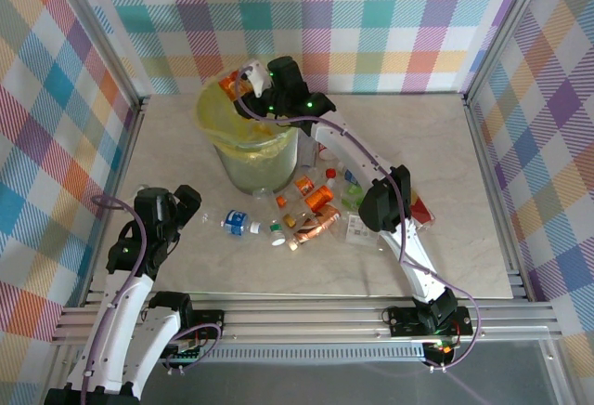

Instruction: Put the plastic bottles in the bin

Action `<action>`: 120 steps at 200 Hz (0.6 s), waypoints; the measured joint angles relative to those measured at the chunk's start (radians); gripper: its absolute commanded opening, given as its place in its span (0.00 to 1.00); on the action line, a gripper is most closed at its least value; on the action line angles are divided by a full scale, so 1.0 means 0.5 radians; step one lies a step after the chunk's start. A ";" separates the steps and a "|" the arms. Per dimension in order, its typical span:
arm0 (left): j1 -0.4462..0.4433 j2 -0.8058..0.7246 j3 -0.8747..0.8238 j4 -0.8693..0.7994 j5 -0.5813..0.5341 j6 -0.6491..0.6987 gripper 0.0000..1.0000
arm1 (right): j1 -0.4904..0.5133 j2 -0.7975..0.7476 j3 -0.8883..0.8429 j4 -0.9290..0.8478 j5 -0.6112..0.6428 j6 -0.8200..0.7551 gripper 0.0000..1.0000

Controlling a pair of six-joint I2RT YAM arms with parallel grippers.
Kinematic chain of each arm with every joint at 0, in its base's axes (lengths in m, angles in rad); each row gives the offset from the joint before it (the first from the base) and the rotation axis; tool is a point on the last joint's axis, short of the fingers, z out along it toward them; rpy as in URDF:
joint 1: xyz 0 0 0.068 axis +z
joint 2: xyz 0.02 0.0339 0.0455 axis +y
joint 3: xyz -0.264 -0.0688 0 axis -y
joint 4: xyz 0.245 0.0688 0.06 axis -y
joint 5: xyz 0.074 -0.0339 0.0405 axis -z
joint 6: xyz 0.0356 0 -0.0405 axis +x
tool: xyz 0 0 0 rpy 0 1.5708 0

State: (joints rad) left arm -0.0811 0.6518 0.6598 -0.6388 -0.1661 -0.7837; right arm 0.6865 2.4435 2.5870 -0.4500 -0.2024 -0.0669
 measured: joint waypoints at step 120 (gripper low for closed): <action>0.000 -0.060 -0.001 -0.171 0.092 -0.193 1.00 | -0.009 -0.001 0.005 0.002 -0.011 -0.031 0.93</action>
State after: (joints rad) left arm -0.0811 0.6220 0.6594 -0.7242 -0.1200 -0.8803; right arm 0.6819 2.4432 2.5893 -0.4492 -0.2077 -0.0826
